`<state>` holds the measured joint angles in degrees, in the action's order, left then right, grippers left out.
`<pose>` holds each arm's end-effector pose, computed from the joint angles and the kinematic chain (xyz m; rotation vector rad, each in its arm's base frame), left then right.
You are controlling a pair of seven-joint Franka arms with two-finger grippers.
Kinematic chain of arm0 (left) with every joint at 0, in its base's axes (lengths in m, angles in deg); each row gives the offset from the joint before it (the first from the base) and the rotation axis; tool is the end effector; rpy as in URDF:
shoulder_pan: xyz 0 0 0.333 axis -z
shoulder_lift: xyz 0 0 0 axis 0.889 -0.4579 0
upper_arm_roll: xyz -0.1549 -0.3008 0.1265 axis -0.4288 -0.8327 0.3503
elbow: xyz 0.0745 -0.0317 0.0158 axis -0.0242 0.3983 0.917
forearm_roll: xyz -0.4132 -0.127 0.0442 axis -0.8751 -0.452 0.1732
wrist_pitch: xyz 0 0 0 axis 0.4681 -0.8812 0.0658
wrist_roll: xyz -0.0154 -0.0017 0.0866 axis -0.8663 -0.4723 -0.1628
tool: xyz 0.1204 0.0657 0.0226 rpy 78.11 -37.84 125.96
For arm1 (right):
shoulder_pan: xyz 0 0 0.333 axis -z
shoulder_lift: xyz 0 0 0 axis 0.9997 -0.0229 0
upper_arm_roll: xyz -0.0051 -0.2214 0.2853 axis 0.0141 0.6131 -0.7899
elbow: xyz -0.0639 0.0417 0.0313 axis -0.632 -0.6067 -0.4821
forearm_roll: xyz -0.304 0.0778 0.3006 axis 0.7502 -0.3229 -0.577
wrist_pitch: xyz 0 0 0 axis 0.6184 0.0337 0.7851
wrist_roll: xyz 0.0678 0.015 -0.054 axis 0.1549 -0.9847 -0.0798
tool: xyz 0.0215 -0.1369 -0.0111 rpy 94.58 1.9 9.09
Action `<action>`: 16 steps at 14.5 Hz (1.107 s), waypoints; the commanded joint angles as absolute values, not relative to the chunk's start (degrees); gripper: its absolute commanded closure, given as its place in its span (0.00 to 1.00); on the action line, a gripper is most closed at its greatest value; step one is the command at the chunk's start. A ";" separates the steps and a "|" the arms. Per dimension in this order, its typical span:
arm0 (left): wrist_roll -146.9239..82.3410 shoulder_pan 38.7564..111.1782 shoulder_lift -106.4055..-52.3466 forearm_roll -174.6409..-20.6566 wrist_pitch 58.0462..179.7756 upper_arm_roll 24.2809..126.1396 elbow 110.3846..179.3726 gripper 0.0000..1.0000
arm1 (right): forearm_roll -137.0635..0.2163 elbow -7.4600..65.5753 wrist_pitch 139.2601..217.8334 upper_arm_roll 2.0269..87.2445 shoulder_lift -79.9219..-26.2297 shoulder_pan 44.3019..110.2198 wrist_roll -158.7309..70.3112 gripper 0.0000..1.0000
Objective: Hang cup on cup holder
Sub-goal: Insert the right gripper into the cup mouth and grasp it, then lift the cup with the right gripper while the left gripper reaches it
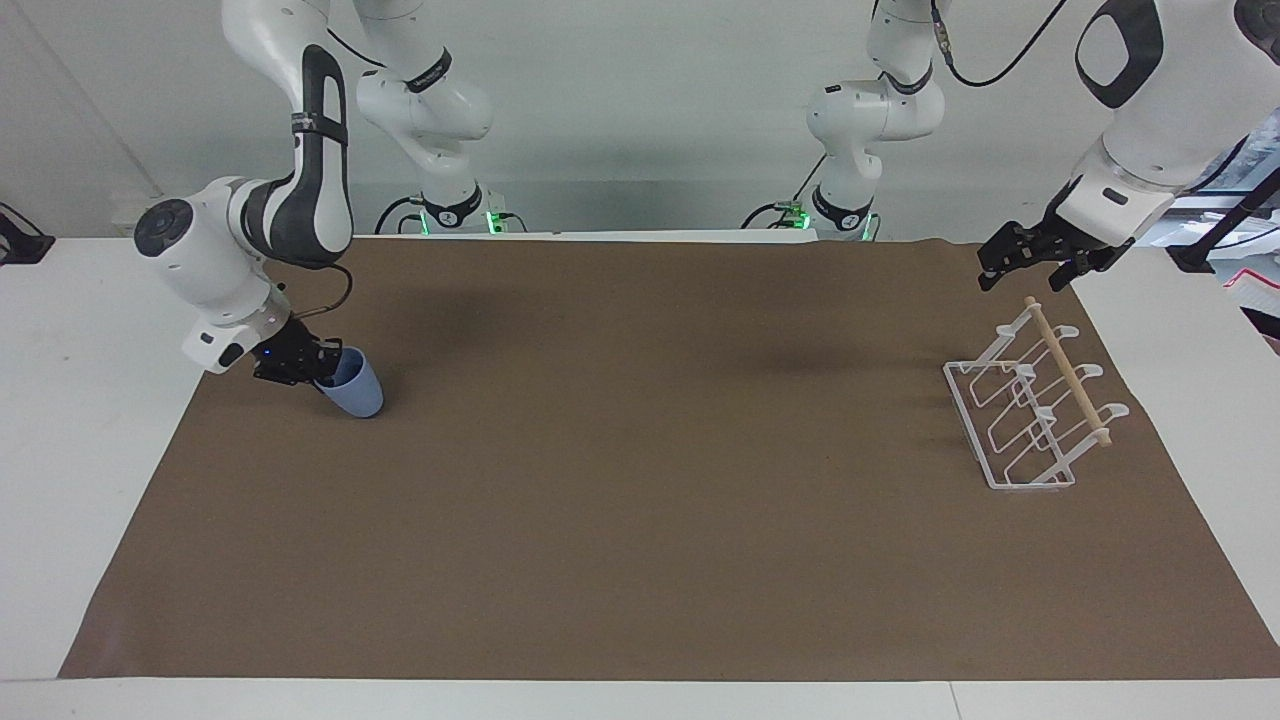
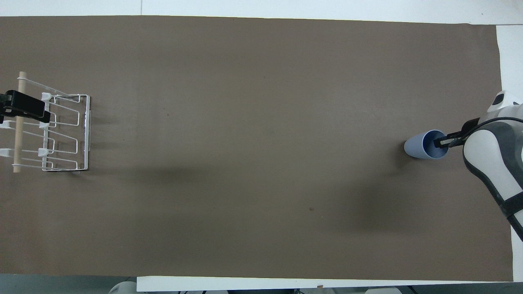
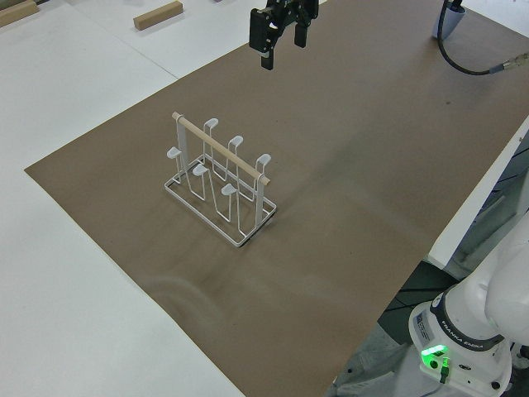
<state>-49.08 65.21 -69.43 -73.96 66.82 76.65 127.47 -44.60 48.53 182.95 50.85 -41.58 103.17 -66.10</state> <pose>0.5835 -0.0451 0.6172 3.1100 -0.1472 -0.1511 0.5591 -0.1255 0.3533 -2.9978 -0.3326 0.0687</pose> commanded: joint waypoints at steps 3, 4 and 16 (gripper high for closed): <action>-49.58 65.04 -67.74 -74.62 67.28 77.01 129.28 0.00 | -73.43 37.89 166.87 50.34 -42.04 98.11 -64.71 1.00; -49.49 64.95 -67.73 -74.62 67.10 77.01 129.28 0.00 | -79.17 38.24 166.77 50.34 -41.95 94.96 -61.21 0.99; 23.85 67.67 -64.93 -95.58 72.62 72.08 136.12 0.00 | -116.06 37.80 205.79 50.34 -44.41 51.69 -24.53 1.00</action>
